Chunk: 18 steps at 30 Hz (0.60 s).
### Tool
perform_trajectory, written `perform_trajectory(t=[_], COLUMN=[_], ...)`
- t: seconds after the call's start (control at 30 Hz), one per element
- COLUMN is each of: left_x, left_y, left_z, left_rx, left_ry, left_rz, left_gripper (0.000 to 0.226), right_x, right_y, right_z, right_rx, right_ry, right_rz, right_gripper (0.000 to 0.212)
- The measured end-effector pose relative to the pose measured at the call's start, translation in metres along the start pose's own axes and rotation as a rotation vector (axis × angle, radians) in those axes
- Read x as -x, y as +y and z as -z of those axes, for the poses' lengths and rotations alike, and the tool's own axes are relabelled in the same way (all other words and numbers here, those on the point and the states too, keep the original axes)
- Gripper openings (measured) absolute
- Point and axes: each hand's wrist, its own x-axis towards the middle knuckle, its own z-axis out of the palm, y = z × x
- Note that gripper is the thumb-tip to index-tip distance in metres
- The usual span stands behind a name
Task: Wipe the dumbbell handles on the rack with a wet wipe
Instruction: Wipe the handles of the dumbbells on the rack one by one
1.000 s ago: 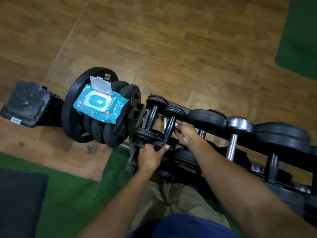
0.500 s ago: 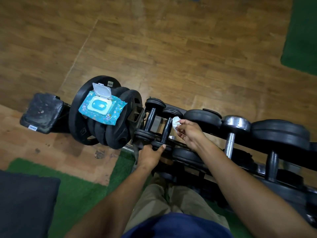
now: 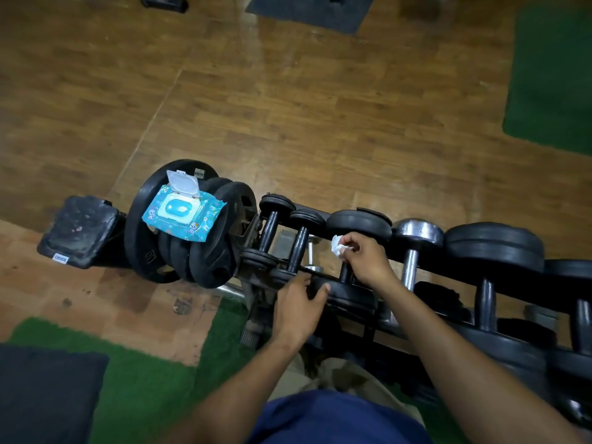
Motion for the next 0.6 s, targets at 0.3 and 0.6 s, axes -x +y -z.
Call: perform_trajectory(t=[0.3,0.6], left_x=[-0.014,-0.026], left_y=[0.008,-0.006], left_z=[-0.029,-0.030], left_rx=[-0.201,-0.198], left_ry=[-0.225,-0.353], left_rz=[-0.118,-0.159], left_gripper=[0.096,0.098], right_x=[0.007,0.003], right_y=[0.005,0.001], right_z=[0.022,0.011], right_rx=[0.542,0.653], right_ry=[-0.355,-0.361], right_rz=[0.110,0.078], right_gripper=[0.028,0.030])
